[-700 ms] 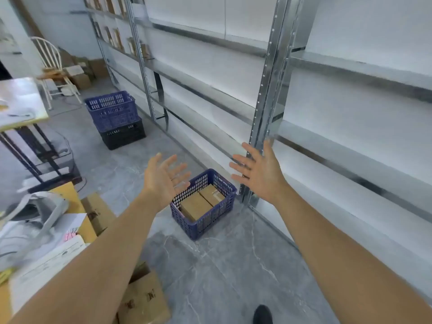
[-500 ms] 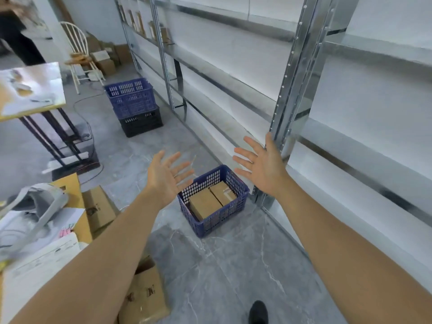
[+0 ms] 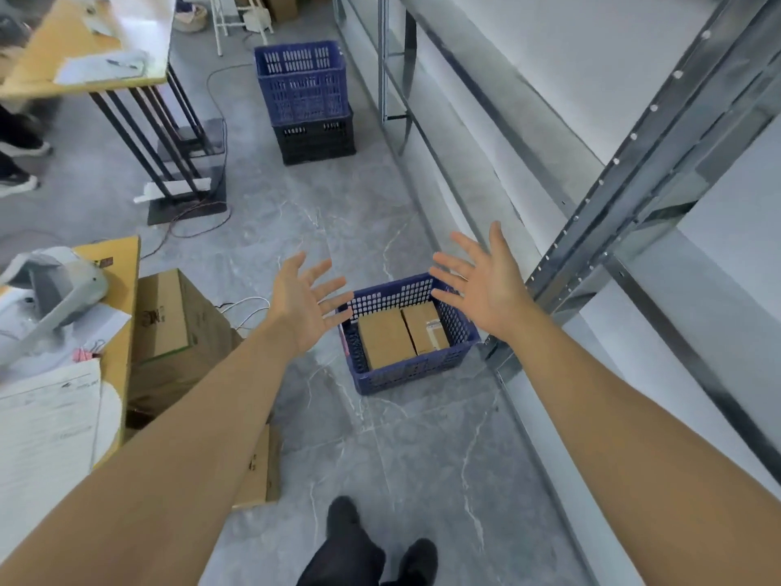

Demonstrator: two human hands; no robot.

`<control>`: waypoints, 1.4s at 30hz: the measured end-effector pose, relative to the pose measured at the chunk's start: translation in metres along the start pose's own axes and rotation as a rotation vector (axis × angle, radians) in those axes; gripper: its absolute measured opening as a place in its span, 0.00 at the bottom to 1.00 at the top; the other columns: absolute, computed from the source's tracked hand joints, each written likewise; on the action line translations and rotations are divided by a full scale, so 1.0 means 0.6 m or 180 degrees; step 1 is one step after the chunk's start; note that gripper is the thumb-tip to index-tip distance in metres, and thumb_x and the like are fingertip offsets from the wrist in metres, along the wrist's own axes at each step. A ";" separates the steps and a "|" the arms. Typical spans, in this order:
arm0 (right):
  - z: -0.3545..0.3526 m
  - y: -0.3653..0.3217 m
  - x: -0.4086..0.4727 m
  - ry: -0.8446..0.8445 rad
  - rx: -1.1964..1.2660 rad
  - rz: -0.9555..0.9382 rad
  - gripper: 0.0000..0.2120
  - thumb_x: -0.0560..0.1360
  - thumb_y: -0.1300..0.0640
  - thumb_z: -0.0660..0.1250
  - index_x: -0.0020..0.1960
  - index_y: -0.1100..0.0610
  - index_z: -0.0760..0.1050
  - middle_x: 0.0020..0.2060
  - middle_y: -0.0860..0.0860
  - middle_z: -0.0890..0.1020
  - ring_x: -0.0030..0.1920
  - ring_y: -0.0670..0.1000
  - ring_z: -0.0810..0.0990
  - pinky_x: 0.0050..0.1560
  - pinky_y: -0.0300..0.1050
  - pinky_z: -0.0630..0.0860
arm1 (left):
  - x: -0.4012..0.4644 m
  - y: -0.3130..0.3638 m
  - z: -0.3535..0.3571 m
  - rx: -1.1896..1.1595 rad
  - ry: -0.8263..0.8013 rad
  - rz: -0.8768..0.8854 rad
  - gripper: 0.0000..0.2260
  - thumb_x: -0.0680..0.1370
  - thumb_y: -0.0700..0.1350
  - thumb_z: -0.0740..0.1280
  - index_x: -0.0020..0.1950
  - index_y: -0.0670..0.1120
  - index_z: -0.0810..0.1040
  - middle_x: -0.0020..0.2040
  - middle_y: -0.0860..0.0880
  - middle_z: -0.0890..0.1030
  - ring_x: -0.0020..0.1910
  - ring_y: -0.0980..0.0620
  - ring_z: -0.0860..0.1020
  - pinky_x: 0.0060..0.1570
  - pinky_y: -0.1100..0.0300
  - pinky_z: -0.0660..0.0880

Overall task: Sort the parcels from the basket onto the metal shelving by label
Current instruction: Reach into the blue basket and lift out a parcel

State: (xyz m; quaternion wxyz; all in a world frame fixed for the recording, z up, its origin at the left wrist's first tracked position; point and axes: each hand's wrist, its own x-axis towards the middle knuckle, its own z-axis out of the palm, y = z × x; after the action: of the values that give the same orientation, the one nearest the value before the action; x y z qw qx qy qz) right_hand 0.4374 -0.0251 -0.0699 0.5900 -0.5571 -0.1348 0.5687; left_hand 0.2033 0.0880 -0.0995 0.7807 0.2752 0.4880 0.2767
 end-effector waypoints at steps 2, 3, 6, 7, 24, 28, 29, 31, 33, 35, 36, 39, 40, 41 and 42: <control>0.001 0.002 0.042 -0.0026 -0.0037 0.0104 0.36 0.82 0.30 0.48 0.82 0.49 0.64 0.78 0.60 0.72 0.76 0.62 0.73 0.77 0.66 0.66 | 0.034 0.000 -0.001 -0.0103 0.0063 -0.0033 0.26 0.82 0.62 0.56 0.74 0.49 0.74 0.71 0.41 0.77 0.66 0.37 0.78 0.68 0.39 0.74; 0.003 0.002 0.068 -0.0018 -0.0061 0.0164 0.36 0.82 0.30 0.48 0.82 0.49 0.64 0.78 0.60 0.72 0.75 0.62 0.73 0.77 0.66 0.67 | 0.055 0.001 -0.003 -0.0156 0.0102 -0.0078 0.26 0.82 0.61 0.56 0.74 0.49 0.74 0.71 0.41 0.77 0.66 0.37 0.78 0.68 0.38 0.74; 0.003 0.004 0.127 -0.0002 -0.0062 0.0264 0.36 0.82 0.30 0.48 0.82 0.50 0.64 0.77 0.60 0.72 0.75 0.63 0.73 0.76 0.65 0.68 | 0.107 0.002 -0.009 -0.0227 0.0122 -0.0132 0.25 0.82 0.60 0.56 0.73 0.49 0.75 0.70 0.43 0.78 0.67 0.38 0.78 0.69 0.37 0.73; 0.004 0.004 0.152 -0.0002 -0.0079 0.0310 0.36 0.83 0.31 0.48 0.82 0.50 0.64 0.77 0.60 0.72 0.76 0.63 0.73 0.76 0.64 0.69 | 0.132 0.005 -0.012 -0.0249 0.0142 -0.0161 0.24 0.83 0.60 0.56 0.73 0.49 0.75 0.70 0.43 0.78 0.67 0.39 0.78 0.69 0.37 0.73; -0.015 0.000 0.500 0.0226 -0.0193 0.0783 0.26 0.87 0.44 0.50 0.81 0.52 0.65 0.78 0.58 0.73 0.77 0.59 0.72 0.78 0.63 0.66 | 0.453 0.057 0.000 -0.0268 0.0479 -0.0473 0.23 0.83 0.60 0.56 0.70 0.50 0.78 0.68 0.44 0.80 0.66 0.40 0.79 0.71 0.39 0.71; -0.057 0.052 0.601 0.0169 -0.0288 0.0971 0.27 0.87 0.44 0.49 0.82 0.53 0.65 0.79 0.57 0.71 0.78 0.58 0.70 0.79 0.63 0.64 | 0.533 -0.006 -0.010 -0.0316 0.0708 -0.0539 0.25 0.83 0.61 0.55 0.73 0.50 0.76 0.70 0.43 0.79 0.67 0.41 0.79 0.73 0.39 0.70; -0.069 0.066 0.627 0.0135 -0.0314 0.1028 0.27 0.87 0.45 0.49 0.82 0.53 0.65 0.79 0.57 0.71 0.79 0.58 0.69 0.79 0.63 0.64 | 0.556 -0.024 -0.014 -0.0342 0.0767 -0.0550 0.25 0.82 0.61 0.55 0.73 0.50 0.76 0.70 0.44 0.79 0.67 0.41 0.79 0.73 0.39 0.70; -0.093 0.095 0.670 0.0095 -0.0359 0.1144 0.27 0.87 0.45 0.49 0.82 0.54 0.65 0.79 0.57 0.71 0.79 0.58 0.69 0.79 0.63 0.64 | 0.597 -0.063 -0.021 -0.0408 0.0919 -0.0590 0.24 0.82 0.61 0.55 0.72 0.50 0.77 0.69 0.44 0.79 0.67 0.40 0.79 0.73 0.38 0.69; -0.121 0.130 0.716 0.0090 -0.0410 0.1227 0.26 0.87 0.45 0.49 0.82 0.53 0.66 0.79 0.56 0.72 0.79 0.57 0.69 0.79 0.62 0.65 | 0.642 -0.102 -0.034 -0.0451 0.1055 -0.0612 0.24 0.82 0.61 0.55 0.71 0.51 0.77 0.69 0.43 0.80 0.67 0.41 0.79 0.73 0.38 0.69; -0.150 0.169 0.758 0.0101 -0.0450 0.1285 0.26 0.87 0.46 0.50 0.81 0.53 0.66 0.78 0.56 0.72 0.78 0.56 0.70 0.78 0.60 0.66 | 0.684 -0.142 -0.047 -0.0423 0.1110 -0.0650 0.25 0.83 0.61 0.55 0.73 0.50 0.75 0.71 0.43 0.79 0.68 0.41 0.78 0.74 0.39 0.68; -0.163 0.191 0.777 0.0100 -0.0481 0.1326 0.25 0.87 0.46 0.50 0.81 0.53 0.67 0.78 0.55 0.72 0.78 0.56 0.70 0.78 0.60 0.67 | 0.705 -0.163 -0.054 -0.0394 0.1118 -0.0686 0.25 0.83 0.61 0.54 0.75 0.50 0.74 0.72 0.43 0.78 0.69 0.41 0.77 0.74 0.39 0.67; -0.203 0.268 0.826 0.0174 -0.0548 0.1443 0.24 0.87 0.46 0.51 0.80 0.53 0.68 0.78 0.54 0.72 0.76 0.55 0.72 0.73 0.58 0.70 | 0.762 -0.230 -0.076 -0.0293 0.1179 -0.0831 0.26 0.84 0.61 0.53 0.77 0.51 0.72 0.74 0.44 0.75 0.71 0.41 0.75 0.75 0.40 0.67; -0.216 0.294 0.840 0.0202 -0.0573 0.1480 0.24 0.87 0.46 0.51 0.80 0.52 0.68 0.78 0.54 0.72 0.74 0.54 0.73 0.70 0.56 0.70 | 0.778 -0.251 -0.083 -0.0265 0.1201 -0.0874 0.26 0.84 0.61 0.53 0.77 0.51 0.71 0.75 0.44 0.74 0.72 0.41 0.74 0.75 0.40 0.67; -0.228 0.319 0.852 0.0218 -0.0603 0.1520 0.24 0.87 0.46 0.51 0.80 0.52 0.68 0.78 0.54 0.72 0.71 0.54 0.74 0.69 0.56 0.71 | 0.794 -0.272 -0.090 -0.0243 0.1217 -0.0915 0.26 0.84 0.61 0.53 0.78 0.52 0.71 0.76 0.44 0.74 0.73 0.41 0.73 0.75 0.40 0.67; -0.239 0.343 0.863 0.0224 -0.0639 0.1556 0.25 0.87 0.46 0.51 0.80 0.52 0.67 0.78 0.54 0.72 0.70 0.53 0.74 0.68 0.55 0.70 | 0.809 -0.291 -0.097 -0.0214 0.1229 -0.0946 0.26 0.84 0.60 0.52 0.78 0.52 0.70 0.77 0.44 0.73 0.74 0.41 0.72 0.74 0.40 0.67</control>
State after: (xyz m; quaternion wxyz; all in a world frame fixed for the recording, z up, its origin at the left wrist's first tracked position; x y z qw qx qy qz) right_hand 0.6078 0.2724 -0.5318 0.3812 -0.6482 -0.0313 0.6584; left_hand 0.3586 0.3157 -0.5392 0.7138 0.1163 0.6539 0.2223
